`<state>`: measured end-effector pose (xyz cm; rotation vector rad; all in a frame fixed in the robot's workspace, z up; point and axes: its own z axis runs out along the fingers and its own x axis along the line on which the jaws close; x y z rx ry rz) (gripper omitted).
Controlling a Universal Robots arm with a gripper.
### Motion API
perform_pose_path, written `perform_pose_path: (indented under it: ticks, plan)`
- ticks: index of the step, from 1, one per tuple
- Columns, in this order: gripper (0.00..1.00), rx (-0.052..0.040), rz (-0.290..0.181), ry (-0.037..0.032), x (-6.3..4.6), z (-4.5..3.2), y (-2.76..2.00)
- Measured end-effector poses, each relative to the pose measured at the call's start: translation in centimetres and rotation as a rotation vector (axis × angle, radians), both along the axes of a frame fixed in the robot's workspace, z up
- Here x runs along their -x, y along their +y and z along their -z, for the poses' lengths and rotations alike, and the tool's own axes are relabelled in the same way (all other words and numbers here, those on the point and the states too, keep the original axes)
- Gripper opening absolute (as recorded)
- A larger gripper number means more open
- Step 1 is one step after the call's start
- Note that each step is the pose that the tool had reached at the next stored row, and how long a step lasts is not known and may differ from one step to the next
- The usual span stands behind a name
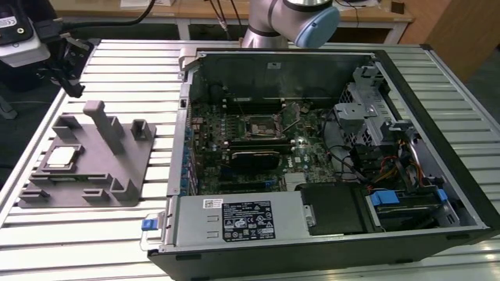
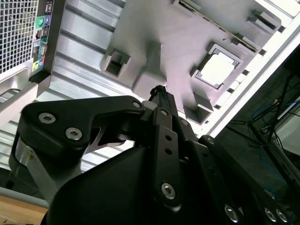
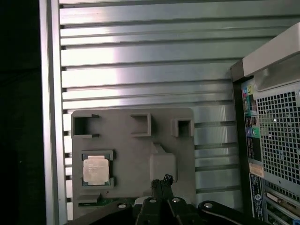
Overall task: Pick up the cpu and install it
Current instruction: 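Reach for the cpu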
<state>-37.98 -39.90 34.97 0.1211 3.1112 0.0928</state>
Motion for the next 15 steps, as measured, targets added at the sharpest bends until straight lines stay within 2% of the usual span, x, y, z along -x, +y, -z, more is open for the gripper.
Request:
perform_pose_path:
  ticks: [15]
  plan:
    - [0.11, 0.0, 0.0, 0.0001, 1.8, 1.73, 0.0]
